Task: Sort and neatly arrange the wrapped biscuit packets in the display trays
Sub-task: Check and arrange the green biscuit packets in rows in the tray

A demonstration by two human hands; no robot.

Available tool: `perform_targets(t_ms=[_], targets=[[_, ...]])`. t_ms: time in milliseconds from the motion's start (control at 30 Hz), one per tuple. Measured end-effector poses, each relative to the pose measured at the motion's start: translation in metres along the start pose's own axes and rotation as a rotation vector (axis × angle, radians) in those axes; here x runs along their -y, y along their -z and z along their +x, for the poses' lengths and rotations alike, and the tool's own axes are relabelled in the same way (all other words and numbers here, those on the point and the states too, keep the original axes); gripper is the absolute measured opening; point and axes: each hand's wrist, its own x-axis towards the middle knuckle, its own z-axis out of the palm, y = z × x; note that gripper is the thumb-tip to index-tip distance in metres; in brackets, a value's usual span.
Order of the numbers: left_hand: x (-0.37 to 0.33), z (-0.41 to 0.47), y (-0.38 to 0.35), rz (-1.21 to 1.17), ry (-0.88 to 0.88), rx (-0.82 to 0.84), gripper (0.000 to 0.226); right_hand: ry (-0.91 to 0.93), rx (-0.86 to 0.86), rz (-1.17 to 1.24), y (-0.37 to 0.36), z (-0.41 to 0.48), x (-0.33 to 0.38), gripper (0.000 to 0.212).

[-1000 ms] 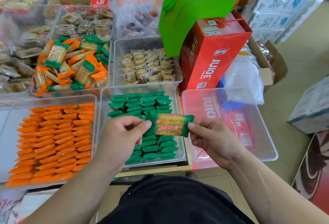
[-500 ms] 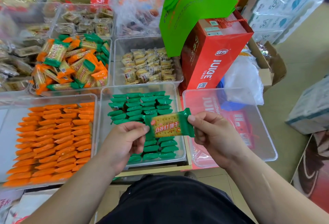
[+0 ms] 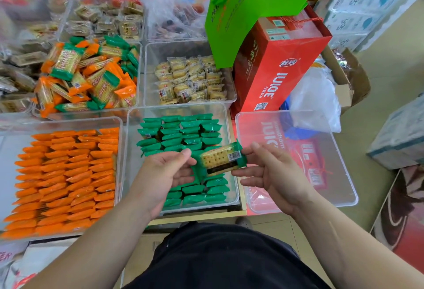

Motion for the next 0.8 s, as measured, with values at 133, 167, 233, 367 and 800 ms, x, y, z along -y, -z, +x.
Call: perform_targets(t_ms=[133, 167, 233, 367, 800], targets=[[0.016, 0.016, -0.006, 0.262, -0.09, -0.033, 0.006, 0.055, -0.066, -0.1, 0.004, 0.01, -0.016, 0.028], [0.021, 0.022, -0.007, 0.324, -0.108, -0.038, 0.005, 0.066, -0.083, -0.156, 0.005, 0.012, -0.018, 0.035], [0.035, 0.039, -0.006, 0.492, -0.168, -0.04, 0.008, 0.106, -0.121, -0.293, 0.01, 0.017, -0.023, 0.038], [0.068, 0.074, -0.005, 1.12, -0.365, 0.092, 0.011, 0.175, -0.192, -0.59, 0.023, 0.024, -0.031, 0.032], [0.095, 0.115, -0.024, 1.669, -0.692, 0.172, 0.029, 0.357, -0.054, -1.012, 0.022, 0.019, -0.055, 0.022]])
